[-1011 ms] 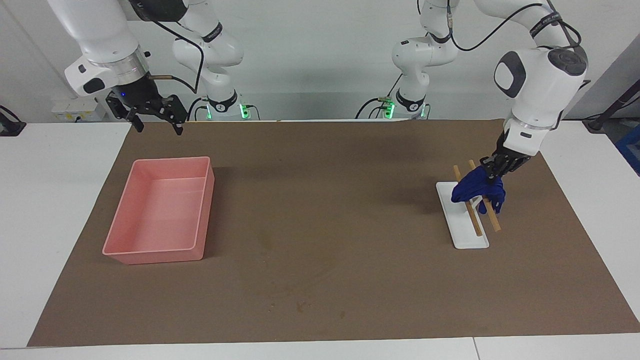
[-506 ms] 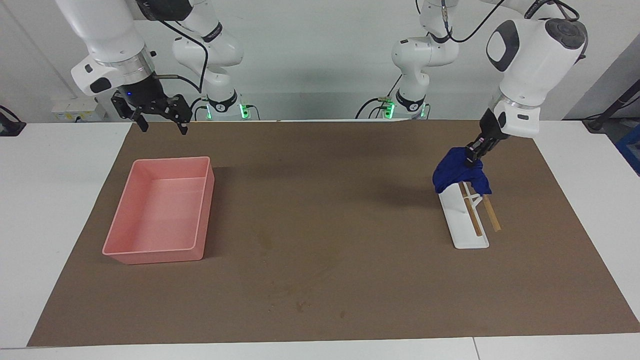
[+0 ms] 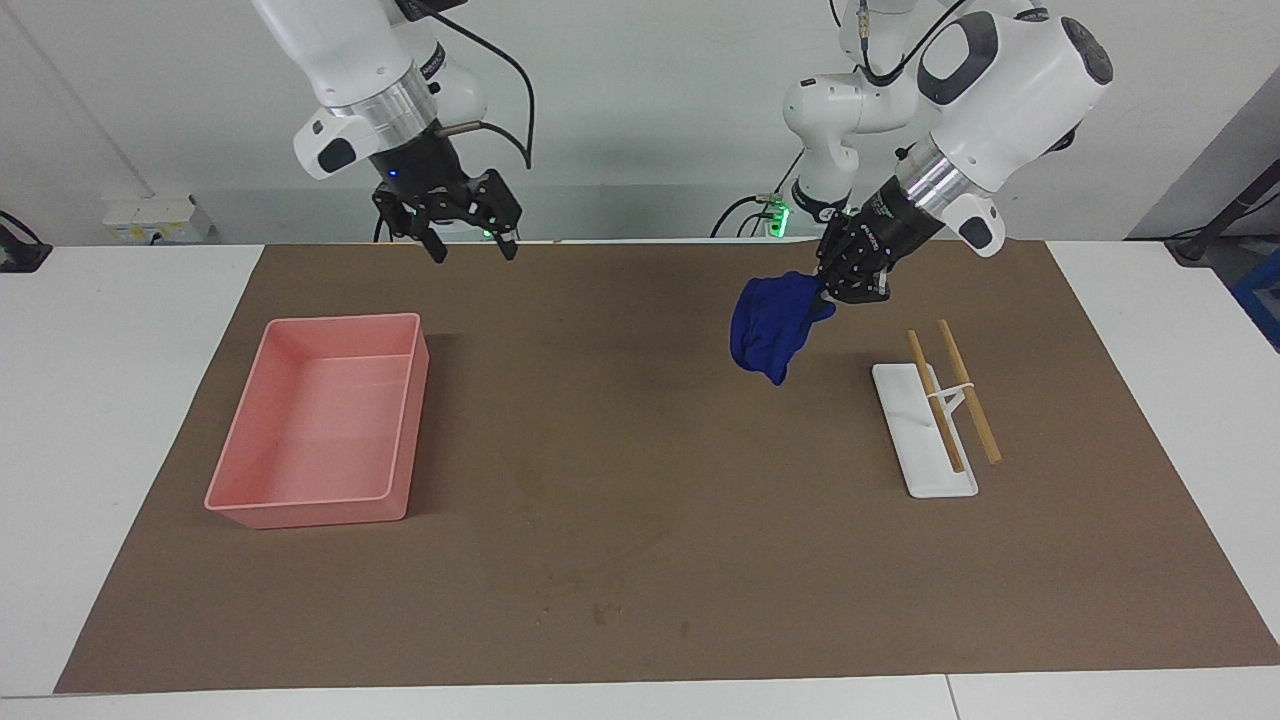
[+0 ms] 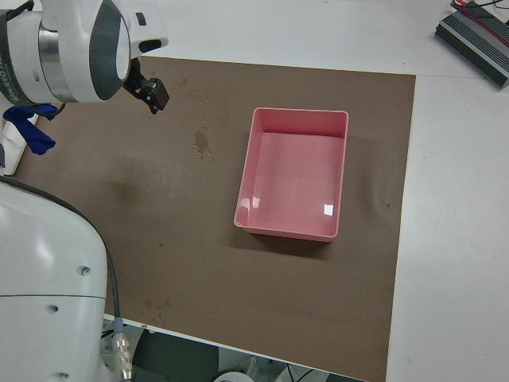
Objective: Wipe water with towel using both arms
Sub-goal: 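Carry the cloth toward the center while the right gripper reaches it, then grasp the blue cloth with the right gripper beside the left gripper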
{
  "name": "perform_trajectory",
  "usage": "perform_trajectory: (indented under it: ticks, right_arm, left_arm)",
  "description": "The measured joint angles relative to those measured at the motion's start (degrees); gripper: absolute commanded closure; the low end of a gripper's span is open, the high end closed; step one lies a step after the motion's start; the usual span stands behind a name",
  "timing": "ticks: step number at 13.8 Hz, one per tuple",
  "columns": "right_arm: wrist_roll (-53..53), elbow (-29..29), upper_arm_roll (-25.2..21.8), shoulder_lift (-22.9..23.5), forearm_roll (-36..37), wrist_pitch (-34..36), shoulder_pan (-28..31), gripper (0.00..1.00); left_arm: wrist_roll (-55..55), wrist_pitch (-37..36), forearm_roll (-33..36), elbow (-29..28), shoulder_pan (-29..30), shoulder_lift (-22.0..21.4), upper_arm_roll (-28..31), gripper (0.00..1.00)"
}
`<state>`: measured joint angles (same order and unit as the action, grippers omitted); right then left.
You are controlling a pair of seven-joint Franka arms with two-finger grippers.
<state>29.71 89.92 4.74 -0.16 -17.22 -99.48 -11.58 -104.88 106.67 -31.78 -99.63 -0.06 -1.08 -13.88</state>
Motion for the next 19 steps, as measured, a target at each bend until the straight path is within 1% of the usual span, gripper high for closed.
perform_trajectory:
  ticks: [1, 4, 9, 11, 14, 19]
  right_arm:
    - [3.84, 0.67, 0.04, 0.10, -1.16, -2.20, -1.85, 0.00]
    - [19.92, 1.80, 0.09, 1.09, -1.91, -8.83, -6.01, 0.00]
    - [41.72, 1.77, 0.13, 4.65, -1.98, -20.29, -12.20, 0.00]
    - [49.21, 1.67, 0.13, 5.83, -2.03, -24.42, -13.35, 0.00]
    - [56.69, 0.79, -0.16, 6.88, -4.70, -26.27, -13.31, 0.02]
    - [63.19, 1.09, -0.07, 7.56, -6.43, -24.77, -14.28, 0.06]
  left_arm:
    - [-3.11, 0.42, -1.11, 0.00, -0.54, 0.01, 0.01, 1.00]
    - [-9.57, 1.17, -3.48, 0.00, -3.79, 0.01, -0.13, 1.00]
    - [-13.02, 4.40, -5.70, 0.04, -6.80, -0.67, -0.38, 1.00]
    - [-14.08, 6.56, -5.71, 0.05, -8.07, -1.25, -0.46, 1.00]
    - [-14.90, 7.66, -5.71, 0.05, -8.96, -1.74, -0.60, 1.00]
    - [-15.93, 9.98, -6.13, 0.04, -9.44, -2.16, -0.63, 1.00]
